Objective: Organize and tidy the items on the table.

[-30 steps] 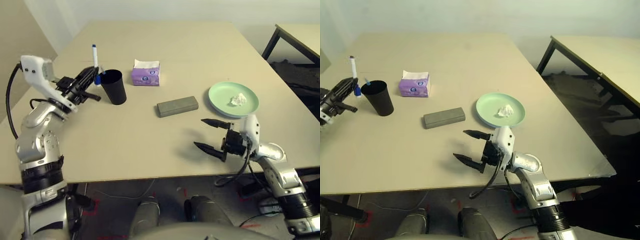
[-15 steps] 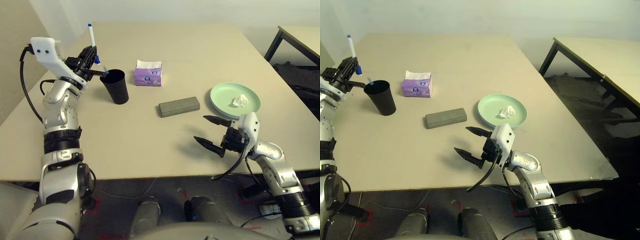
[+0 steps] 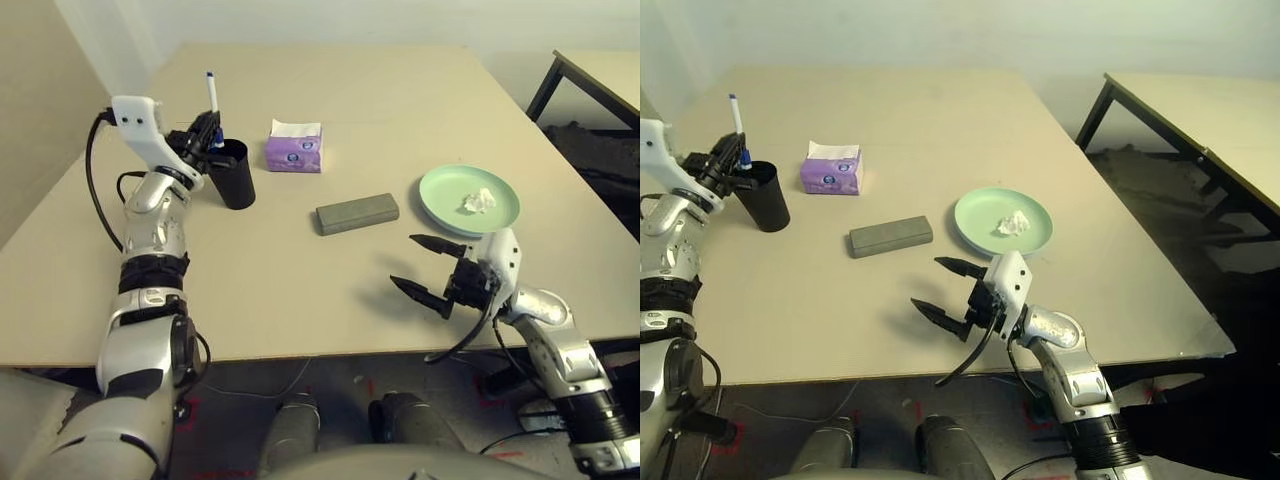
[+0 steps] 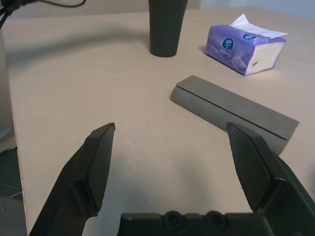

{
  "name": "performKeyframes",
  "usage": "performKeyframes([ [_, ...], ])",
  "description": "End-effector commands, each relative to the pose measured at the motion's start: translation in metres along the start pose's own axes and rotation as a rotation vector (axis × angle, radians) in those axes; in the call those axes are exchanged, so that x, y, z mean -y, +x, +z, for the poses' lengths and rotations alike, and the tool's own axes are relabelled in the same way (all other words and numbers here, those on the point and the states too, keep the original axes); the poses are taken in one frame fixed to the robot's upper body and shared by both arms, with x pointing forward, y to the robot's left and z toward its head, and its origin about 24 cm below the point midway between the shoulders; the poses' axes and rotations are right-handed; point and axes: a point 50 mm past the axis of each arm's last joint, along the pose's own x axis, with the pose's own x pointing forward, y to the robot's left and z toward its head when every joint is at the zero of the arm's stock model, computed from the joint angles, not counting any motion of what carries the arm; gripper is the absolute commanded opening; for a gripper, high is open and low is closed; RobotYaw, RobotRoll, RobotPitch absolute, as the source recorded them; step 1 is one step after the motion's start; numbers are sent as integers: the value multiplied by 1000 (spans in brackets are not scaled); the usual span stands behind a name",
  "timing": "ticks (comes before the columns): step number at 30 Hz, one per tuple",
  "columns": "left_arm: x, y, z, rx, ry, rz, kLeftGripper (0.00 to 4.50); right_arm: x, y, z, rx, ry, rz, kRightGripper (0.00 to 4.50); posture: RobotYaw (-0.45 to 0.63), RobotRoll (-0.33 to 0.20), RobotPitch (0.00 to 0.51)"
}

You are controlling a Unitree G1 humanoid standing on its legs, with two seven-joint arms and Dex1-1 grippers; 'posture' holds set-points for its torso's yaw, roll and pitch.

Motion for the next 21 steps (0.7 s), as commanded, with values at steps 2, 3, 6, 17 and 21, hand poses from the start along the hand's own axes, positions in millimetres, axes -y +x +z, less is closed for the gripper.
performKeyframes([
  [2, 1, -8, -3, -12, -8, 10, 1593, 0, -1, 0, -15, -10, -1, 4500, -29, 0, 79],
  [3, 1, -9, -3, -13, -8, 14, 1940, 1, 0, 0, -15, -9, 0, 4500, -27, 0, 79],
  [6, -1, -11, -1, -13, -5, 21, 3051, 1, 1, -1, -16, -9, 5, 4500, -24, 0, 78],
  [17, -3, -5, 16, 50, -9, 10, 4483, 4, -7, 6, -1, -7, -44, 4500, -47, 0, 82],
  [21, -9, -10, 24, 88, -10, 3, 4483, 17, -25, 18, 25, -6, -148, 4500, -69, 0, 82],
])
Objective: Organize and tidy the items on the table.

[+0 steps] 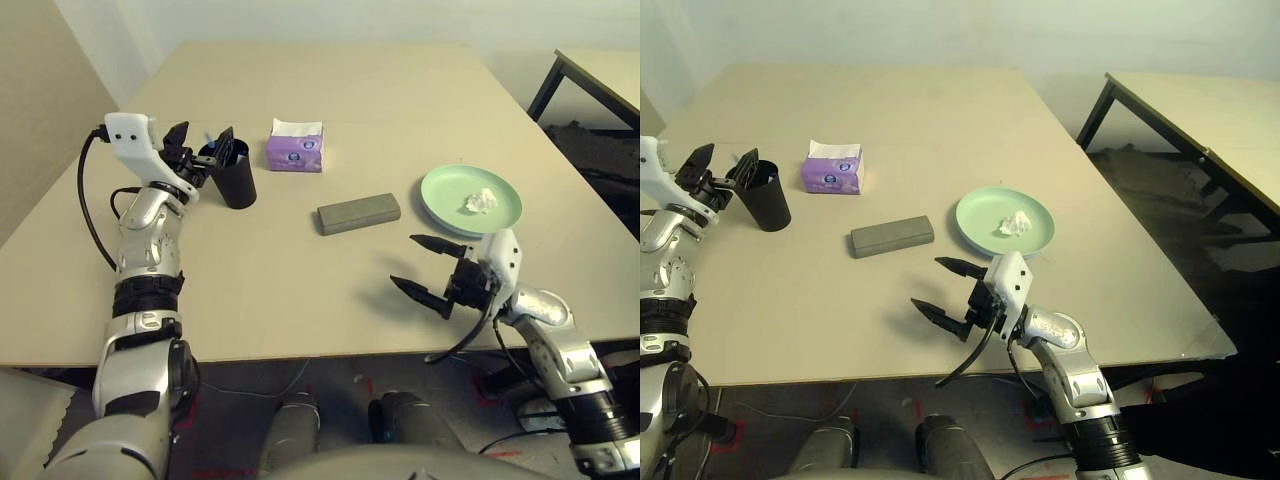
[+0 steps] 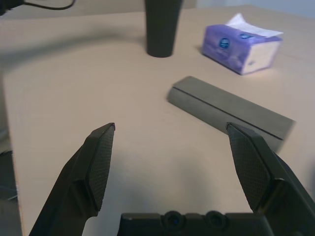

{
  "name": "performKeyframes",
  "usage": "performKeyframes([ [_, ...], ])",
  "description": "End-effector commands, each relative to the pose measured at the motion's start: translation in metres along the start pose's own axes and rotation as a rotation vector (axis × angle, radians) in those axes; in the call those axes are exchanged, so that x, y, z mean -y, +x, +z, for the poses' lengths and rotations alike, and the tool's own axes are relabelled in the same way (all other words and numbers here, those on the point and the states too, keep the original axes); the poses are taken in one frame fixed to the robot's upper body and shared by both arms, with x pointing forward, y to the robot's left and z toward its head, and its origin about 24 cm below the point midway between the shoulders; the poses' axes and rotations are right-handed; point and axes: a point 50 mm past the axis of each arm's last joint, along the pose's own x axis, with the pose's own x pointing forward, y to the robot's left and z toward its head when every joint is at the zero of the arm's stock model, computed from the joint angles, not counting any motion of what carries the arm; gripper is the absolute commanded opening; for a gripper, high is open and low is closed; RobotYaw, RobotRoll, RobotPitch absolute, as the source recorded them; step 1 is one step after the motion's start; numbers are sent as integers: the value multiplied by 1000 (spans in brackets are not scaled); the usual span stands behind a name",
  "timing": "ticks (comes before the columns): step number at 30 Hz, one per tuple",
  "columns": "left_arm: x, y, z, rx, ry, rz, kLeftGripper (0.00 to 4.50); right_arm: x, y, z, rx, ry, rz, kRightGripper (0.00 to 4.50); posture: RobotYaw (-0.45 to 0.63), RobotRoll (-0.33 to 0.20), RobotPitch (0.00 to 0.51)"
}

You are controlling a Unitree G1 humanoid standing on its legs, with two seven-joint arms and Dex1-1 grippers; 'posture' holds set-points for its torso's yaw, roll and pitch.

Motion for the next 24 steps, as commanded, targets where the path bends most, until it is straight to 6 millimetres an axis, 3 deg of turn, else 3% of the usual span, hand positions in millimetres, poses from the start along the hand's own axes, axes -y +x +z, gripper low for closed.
performKeyframes([
  [1, -7, -6, 10, 34, 10, -9, 4483, 16, -20, 12, 26, -3, -113, 4500, -69, 0, 82],
  [5, -19, -23, 13, 30, 18, -15, 4483, 40, -48, 28, 41, -19, -250, 4500, -108, 0, 77],
  [8, -28, -37, 13, 11, 32, -22, 4483, 52, -72, 29, 13, -33, -309, 4500, -118, 0, 74],
  [12, -34, -58, 10, -29, 56, -40, 4483, 65, -102, 21, 22, -30, -380, 4500, -105, 0, 68],
  [17, -39, -87, 2, -80, 60, -12, 4483, 75, -138, -5, -55, -13, -466, 4500, -78, 0, 70],
  [24, -38, -113, -11, -130, 40, 50, 4483, 103, -169, -24, -88, -1, -695, 4500, -48, 0, 71],
])
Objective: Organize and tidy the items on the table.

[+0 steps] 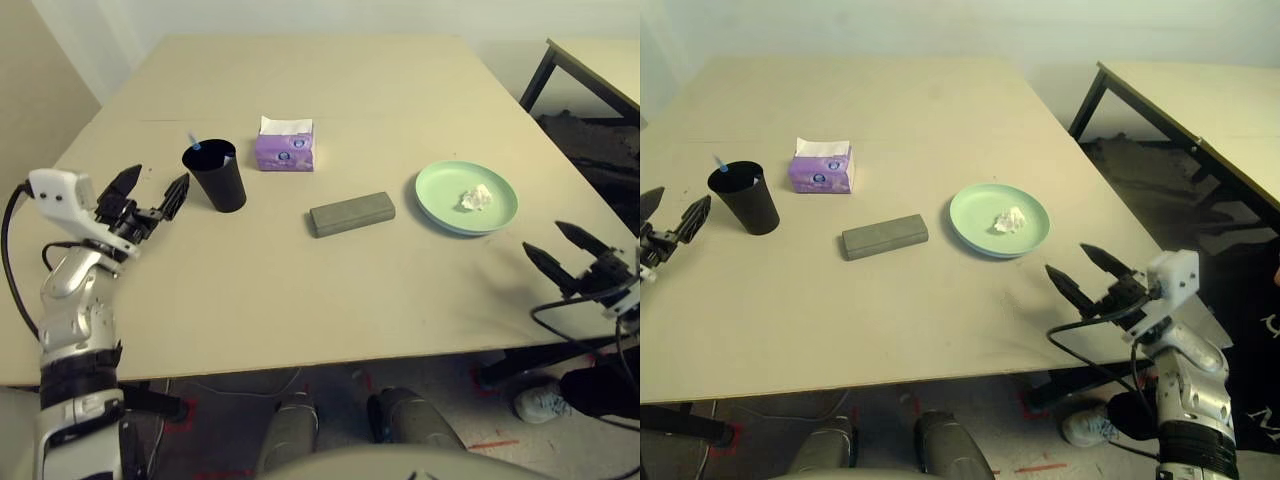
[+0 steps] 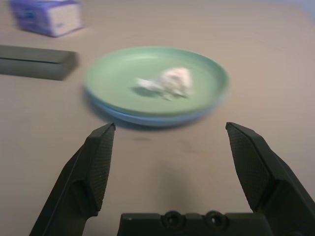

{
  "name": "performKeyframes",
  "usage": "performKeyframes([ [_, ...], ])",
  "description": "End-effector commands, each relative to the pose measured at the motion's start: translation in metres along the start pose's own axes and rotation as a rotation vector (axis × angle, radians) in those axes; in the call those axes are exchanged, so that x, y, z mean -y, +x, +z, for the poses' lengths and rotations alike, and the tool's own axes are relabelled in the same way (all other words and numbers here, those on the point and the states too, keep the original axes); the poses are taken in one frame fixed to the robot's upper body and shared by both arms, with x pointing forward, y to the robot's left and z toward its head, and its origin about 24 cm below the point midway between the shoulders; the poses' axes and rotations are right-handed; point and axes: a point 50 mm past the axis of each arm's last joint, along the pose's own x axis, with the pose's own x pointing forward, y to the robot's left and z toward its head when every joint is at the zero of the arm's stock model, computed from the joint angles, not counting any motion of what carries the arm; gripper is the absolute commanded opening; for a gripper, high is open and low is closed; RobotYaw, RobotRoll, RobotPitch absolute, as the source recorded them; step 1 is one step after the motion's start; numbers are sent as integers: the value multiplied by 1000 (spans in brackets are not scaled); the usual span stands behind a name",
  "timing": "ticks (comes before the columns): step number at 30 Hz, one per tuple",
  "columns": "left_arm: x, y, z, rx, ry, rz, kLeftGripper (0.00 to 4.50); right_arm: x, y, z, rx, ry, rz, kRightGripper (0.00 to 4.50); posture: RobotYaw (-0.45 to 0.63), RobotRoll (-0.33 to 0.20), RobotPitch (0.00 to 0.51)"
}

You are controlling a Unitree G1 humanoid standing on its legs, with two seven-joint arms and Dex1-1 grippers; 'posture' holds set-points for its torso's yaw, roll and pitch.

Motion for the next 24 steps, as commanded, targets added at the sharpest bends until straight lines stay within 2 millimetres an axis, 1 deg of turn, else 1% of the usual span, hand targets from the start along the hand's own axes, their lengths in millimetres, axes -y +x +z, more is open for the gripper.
performKeyframes([
  [1, 3, -7, -4, -10, -17, 14, 4483, 22, -6, -2, -13, -25, -142, 4500, -38, 0, 70],
  [4, 3, -14, -11, -31, -21, 30, 4483, 38, 0, 3, 6, -20, -274, 4500, -30, 0, 70],
  [8, 2, -24, -22, -79, -24, 37, 4483, 46, 4, 6, 9, -32, -346, 4500, -21, 0, 75],
  [12, -1, -38, -36, -155, -23, 38, 4483, 47, 7, 6, -2, -51, -364, 4500, -9, 0, 81],
  [16, -7, -44, -40, -200, -10, 51, 4483, 46, 11, 5, 0, -54, -364, 4500, 9, 0, 89],
  [18, -11, -45, -41, -225, 3, 66, 4483, 43, 14, 4, -2, -54, -355, 4500, 18, 0, 98],
  [22, -11, -40, -38, -235, 23, 54, 4483, 41, 19, 1, -11, -50, -352, 4500, 41, 0, 116],
  [24, -11, -38, -37, -232, 24, 51, 4483, 40, 20, 0, -10, -47, -363, 4500, 44, 0, 118],
])
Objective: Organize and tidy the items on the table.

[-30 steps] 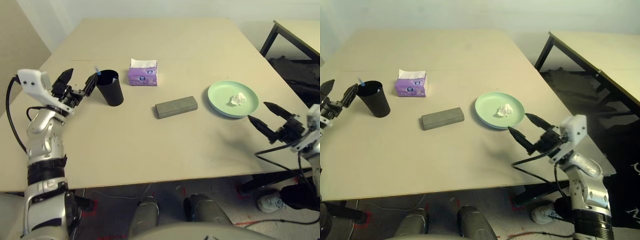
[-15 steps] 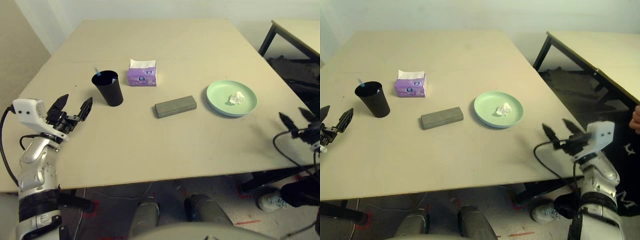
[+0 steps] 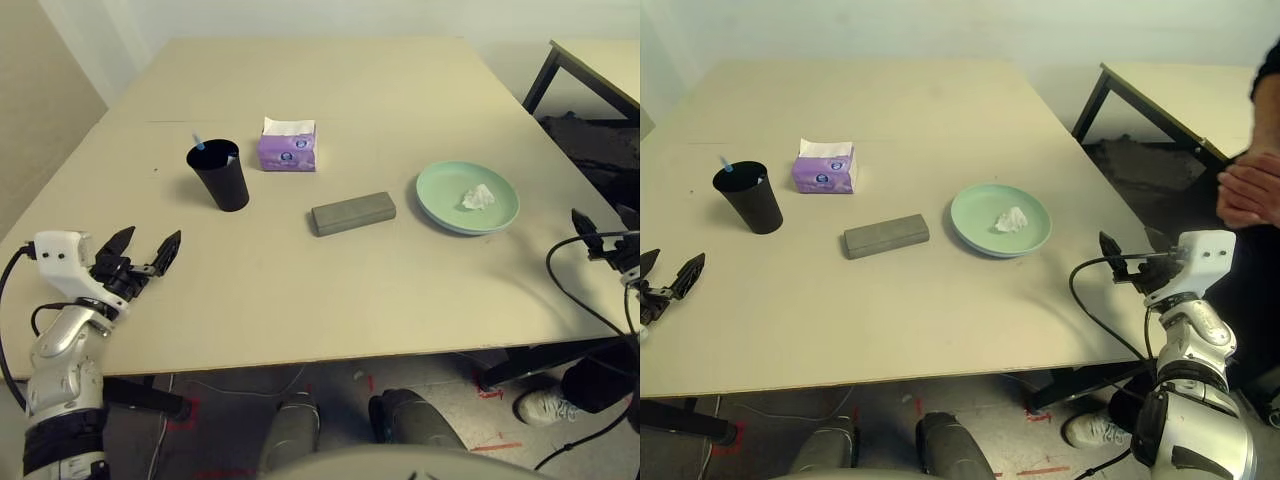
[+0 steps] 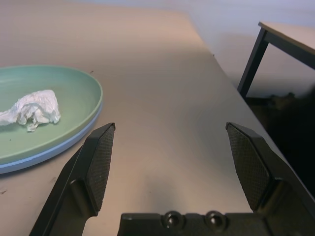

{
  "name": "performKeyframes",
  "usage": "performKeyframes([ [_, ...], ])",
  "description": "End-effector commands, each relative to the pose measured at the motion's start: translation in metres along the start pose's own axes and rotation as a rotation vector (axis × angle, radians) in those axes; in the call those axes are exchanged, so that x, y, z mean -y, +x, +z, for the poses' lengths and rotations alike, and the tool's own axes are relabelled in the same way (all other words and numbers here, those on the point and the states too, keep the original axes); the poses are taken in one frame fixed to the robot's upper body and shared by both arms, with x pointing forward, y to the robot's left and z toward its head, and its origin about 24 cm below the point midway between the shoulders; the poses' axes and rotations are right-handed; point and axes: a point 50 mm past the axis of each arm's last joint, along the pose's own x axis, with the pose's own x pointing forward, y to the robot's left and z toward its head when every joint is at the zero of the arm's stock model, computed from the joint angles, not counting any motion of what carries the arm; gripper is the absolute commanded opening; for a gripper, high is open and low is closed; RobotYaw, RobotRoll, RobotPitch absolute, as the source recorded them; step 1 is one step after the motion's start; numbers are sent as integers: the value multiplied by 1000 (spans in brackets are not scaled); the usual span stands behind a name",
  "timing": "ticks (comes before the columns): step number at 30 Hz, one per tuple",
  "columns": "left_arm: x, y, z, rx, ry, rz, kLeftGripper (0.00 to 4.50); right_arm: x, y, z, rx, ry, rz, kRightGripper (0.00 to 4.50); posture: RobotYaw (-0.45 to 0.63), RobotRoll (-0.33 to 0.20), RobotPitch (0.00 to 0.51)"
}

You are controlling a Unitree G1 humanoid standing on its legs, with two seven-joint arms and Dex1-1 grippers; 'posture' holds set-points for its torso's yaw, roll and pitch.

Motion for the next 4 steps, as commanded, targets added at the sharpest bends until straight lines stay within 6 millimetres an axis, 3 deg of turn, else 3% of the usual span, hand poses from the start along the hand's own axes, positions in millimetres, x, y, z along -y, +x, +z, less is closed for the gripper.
performKeyframes([
  [1, 0, 3, -1, -24, 2, -8, 4483, -5, 2, -6, -12, 5, -11, 4500, 43, 0, 118],
  [4, 0, 5, 0, -23, 4, -10, 4483, -4, 1, -5, -3, 7, -29, 4500, 42, 0, 117],
])
